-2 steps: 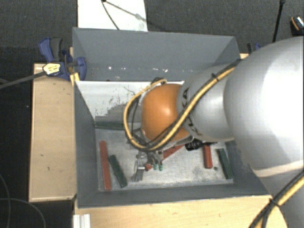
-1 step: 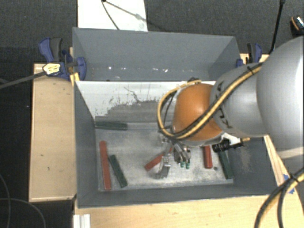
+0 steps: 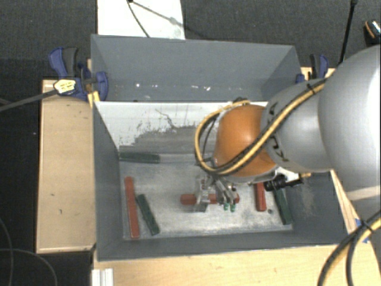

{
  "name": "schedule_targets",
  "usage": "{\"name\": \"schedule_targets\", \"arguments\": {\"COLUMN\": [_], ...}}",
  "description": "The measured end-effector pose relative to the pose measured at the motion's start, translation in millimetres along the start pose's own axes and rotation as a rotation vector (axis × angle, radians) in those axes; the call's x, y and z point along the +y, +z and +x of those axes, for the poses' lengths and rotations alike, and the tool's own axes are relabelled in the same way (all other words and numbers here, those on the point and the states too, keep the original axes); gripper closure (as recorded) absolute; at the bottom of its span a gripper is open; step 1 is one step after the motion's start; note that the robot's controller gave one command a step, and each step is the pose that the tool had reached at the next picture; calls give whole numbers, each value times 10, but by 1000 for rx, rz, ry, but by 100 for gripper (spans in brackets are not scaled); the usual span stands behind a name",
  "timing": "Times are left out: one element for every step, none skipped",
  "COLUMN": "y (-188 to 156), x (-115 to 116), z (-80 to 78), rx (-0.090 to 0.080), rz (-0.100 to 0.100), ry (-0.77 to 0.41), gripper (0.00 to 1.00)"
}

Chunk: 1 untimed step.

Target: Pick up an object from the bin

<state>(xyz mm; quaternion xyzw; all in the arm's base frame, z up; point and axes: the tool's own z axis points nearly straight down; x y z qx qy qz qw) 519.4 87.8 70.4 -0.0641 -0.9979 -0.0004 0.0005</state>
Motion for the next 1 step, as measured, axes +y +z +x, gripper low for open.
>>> {"name": "schedule_targets", "arguments": {"y": [-1382], "x": [-74], "z": [-188], "rx": [-11], "rz": [-3], "ry": [145], "gripper": [100]}}
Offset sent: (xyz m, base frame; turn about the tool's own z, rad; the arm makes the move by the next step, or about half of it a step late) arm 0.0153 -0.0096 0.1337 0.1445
